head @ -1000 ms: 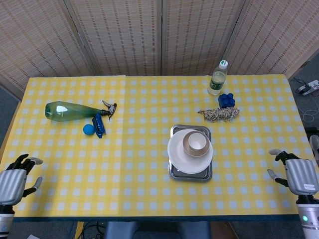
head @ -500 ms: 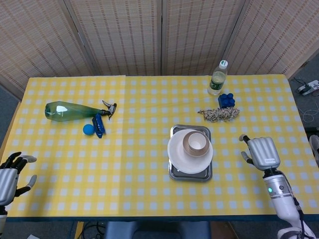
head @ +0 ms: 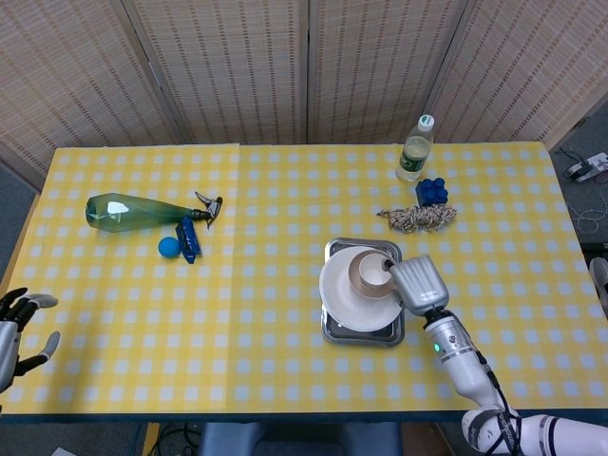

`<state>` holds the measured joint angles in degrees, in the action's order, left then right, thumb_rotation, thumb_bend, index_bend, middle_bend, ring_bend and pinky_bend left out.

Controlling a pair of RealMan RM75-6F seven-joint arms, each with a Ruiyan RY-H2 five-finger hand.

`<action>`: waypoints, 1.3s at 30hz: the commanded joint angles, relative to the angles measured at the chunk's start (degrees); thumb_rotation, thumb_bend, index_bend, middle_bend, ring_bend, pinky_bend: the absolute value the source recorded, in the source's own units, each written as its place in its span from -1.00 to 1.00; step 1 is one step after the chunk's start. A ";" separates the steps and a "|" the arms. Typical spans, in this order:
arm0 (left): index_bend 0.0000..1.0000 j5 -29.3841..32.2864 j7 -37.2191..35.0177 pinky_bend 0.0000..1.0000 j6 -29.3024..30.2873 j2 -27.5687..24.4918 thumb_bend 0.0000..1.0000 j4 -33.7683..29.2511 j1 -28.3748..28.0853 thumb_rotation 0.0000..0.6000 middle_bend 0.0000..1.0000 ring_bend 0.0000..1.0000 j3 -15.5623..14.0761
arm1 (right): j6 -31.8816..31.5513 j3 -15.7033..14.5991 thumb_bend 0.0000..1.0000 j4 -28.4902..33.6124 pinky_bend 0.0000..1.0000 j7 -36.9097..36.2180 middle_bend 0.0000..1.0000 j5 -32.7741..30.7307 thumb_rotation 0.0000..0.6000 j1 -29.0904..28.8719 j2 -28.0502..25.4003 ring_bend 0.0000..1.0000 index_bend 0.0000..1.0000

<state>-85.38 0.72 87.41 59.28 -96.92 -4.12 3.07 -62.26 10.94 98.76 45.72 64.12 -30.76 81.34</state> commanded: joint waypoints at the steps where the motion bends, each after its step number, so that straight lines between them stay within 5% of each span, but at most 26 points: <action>1: -0.19 -0.08 -0.06 -0.30 0.05 -0.07 -0.28 -0.07 0.03 1.00 -0.37 -0.68 0.01 | 0.18 -0.21 -0.48 -0.47 1.00 1.38 1.00 -1.46 1.00 -1.19 1.29 1.00 -0.19; 9: -0.19 -0.57 -0.50 -0.30 0.47 -0.40 -0.28 -0.35 0.23 1.00 -0.37 -0.68 -0.03 | 0.64 -0.60 -0.35 -2.53 1.00 3.89 1.00 -5.75 1.00 -3.98 3.74 1.00 -0.08; 21: -0.19 -0.60 -1.29 -0.29 0.56 -0.80 -0.28 -0.48 0.37 1.00 -0.37 -0.68 0.07 | -2.18 -1.59 -0.14 1.32 1.00 7.36 1.00 -8.91 1.00 -6.17 2.77 1.00 0.39; 33: -0.19 -0.33 -1.71 -0.29 0.99 -1.19 -0.28 -0.71 0.65 1.00 -0.37 -0.68 0.33 | -9.26 -0.66 -0.14 19.59 1.00 14.78 1.00 -1.77 1.00 -8.83 -0.84 1.00 0.39; 39: -0.19 0.25 -2.58 -0.29 1.36 -1.65 -0.28 -0.70 0.90 1.00 -0.37 -0.68 0.73 | -6.66 0.17 -0.13 16.18 1.00 17.92 1.00 -5.42 1.00 -13.50 5.19 1.00 0.39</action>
<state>-85.19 -1.79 88.75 57.67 -97.64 -3.25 3.75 -70.14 10.70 117.12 62.62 60.33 -42.53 83.96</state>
